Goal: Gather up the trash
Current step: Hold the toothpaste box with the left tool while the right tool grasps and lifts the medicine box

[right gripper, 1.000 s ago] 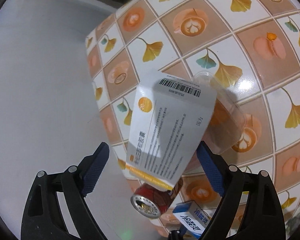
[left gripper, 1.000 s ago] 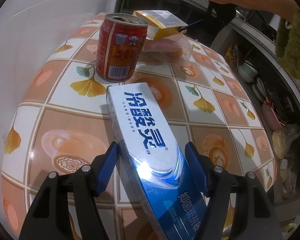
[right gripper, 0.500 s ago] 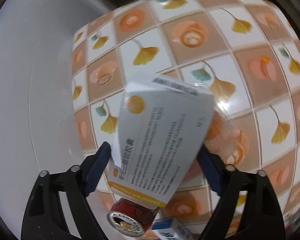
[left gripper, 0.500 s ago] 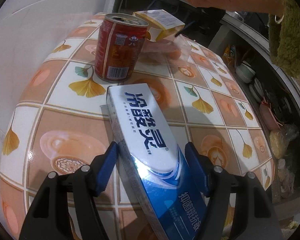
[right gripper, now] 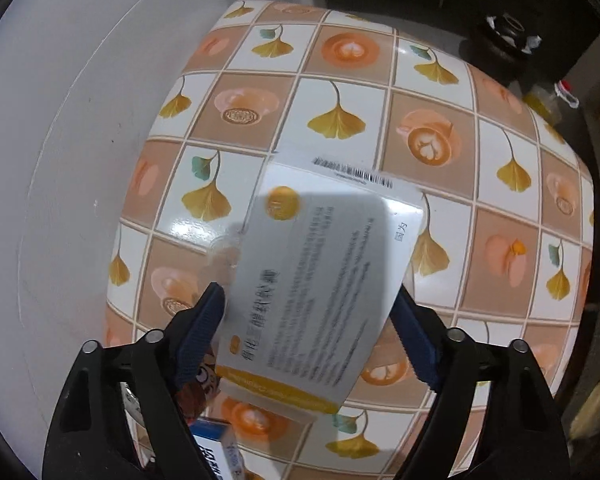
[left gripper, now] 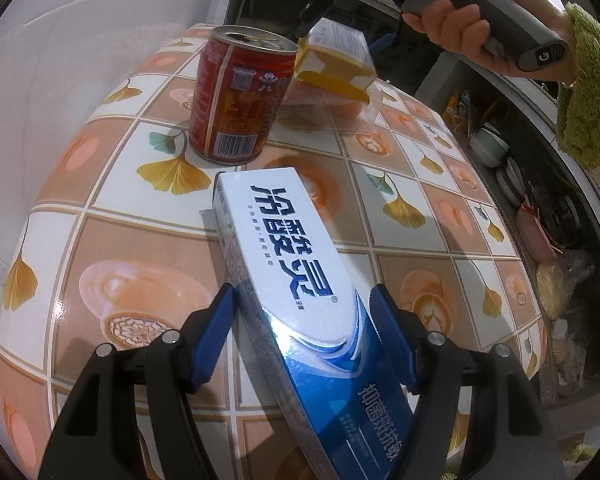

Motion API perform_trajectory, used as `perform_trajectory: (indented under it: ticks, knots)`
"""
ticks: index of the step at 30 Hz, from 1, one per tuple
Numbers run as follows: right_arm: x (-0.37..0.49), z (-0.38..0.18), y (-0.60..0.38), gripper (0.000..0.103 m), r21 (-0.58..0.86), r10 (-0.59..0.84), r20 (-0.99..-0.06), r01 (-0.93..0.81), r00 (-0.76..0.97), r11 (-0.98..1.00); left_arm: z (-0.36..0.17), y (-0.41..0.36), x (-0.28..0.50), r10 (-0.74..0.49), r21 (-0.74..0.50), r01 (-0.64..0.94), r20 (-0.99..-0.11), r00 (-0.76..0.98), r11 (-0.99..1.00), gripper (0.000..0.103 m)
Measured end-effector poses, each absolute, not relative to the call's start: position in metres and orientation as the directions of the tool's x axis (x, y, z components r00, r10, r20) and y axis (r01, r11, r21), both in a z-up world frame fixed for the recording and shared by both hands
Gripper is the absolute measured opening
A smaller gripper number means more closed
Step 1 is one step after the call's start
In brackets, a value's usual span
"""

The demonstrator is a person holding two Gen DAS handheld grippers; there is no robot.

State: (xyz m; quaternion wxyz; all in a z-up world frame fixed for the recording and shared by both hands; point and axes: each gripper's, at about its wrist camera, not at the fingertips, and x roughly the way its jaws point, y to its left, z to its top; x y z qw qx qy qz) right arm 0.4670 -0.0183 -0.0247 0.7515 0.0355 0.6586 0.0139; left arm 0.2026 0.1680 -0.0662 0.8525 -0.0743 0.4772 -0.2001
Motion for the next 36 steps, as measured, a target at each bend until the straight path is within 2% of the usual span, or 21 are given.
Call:
perform_trajectory:
  ticks: [9, 12, 18, 23, 30, 36]
  knots:
    - [0.466, -0.031, -0.019, 0.084, 0.047, 0.040, -0.988, 0.043, 0.149, 0.998, -0.066, 0.163, 0.204, -0.398, -0.304, 0.265, -0.790, 0.466, 0.915, 0.067]
    - [0.463, -0.029, -0.020, 0.074, 0.046, 0.040, -0.985, 0.034, 0.166, 0.998, -0.066, 0.162, 0.204, -0.394, -0.302, 0.262, -0.793, 0.465, 0.917, 0.067]
    - [0.453, -0.017, -0.025, 0.073, 0.050, 0.044, -0.973, 0.020, 0.226, 0.999, -0.067, 0.161, 0.204, -0.388, -0.297, 0.259, -0.797, 0.464, 0.919, 0.067]
    - [0.430, 0.007, -0.037, 0.073, 0.101, 0.101, -0.953, -0.017, 0.284, 0.995, -0.067, 0.161, 0.205, -0.385, -0.296, 0.255, -0.801, 0.459, 0.920, 0.067]
    - [0.343, 0.034, -0.053, 0.073, 0.061, 0.112, -0.930, -0.152, 0.351, 0.986, -0.067, 0.163, 0.205, -0.388, -0.303, 0.250, -0.801, 0.457, 0.920, 0.067]
    - [0.251, -0.010, -0.065, 0.073, -0.057, 0.005, -0.956, -0.202, 0.294, 0.978, -0.067, 0.154, 0.205, -0.402, -0.303, 0.278, -0.802, 0.443, 0.911, 0.067]
